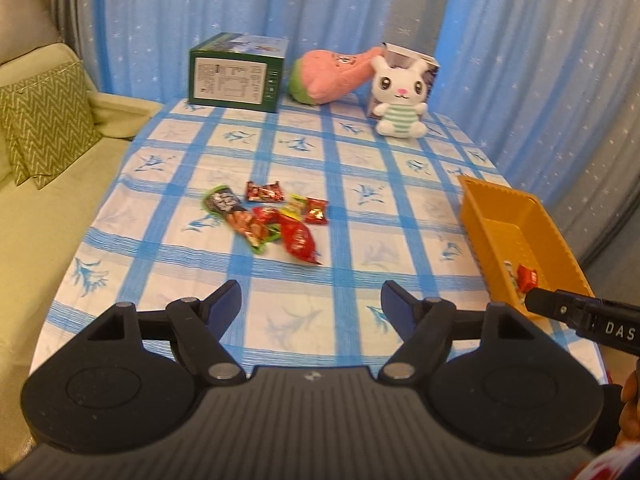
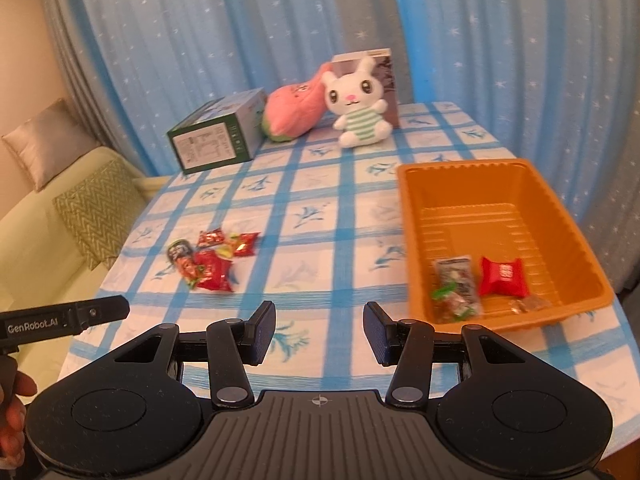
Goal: Organize snacks
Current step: 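Withdraw both tools from the tray toward the remaining snacks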
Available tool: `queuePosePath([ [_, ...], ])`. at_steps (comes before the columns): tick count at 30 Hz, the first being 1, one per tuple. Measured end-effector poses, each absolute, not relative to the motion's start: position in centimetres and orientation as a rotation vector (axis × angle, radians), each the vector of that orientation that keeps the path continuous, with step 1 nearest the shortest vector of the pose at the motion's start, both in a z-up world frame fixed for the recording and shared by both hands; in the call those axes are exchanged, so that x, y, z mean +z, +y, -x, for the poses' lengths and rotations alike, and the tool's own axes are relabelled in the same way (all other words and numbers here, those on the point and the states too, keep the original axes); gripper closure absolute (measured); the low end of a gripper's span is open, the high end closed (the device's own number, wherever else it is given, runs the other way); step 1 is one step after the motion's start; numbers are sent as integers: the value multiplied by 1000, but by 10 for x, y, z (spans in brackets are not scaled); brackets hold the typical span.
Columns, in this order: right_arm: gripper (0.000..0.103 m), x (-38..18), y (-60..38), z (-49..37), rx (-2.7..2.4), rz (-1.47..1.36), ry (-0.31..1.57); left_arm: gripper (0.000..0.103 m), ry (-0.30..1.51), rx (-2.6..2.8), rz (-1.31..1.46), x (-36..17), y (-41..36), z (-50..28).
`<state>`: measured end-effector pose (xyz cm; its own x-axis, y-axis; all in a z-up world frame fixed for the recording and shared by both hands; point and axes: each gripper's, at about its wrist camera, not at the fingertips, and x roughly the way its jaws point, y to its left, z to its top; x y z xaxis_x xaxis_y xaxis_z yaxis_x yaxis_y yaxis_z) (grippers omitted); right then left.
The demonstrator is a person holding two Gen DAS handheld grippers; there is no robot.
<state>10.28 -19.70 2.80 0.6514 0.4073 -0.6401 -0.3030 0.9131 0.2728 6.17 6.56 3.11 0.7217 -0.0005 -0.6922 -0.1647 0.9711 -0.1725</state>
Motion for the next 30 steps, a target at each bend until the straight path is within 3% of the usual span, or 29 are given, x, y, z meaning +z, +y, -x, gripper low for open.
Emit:
queuePosePath([
  [18, 54, 9, -120, -142, 515, -85, 785, 28, 772, 156, 239, 24, 126, -87],
  [30, 54, -34, -68, -202, 601, -113, 853, 28, 802, 198, 281, -11, 164, -138],
])
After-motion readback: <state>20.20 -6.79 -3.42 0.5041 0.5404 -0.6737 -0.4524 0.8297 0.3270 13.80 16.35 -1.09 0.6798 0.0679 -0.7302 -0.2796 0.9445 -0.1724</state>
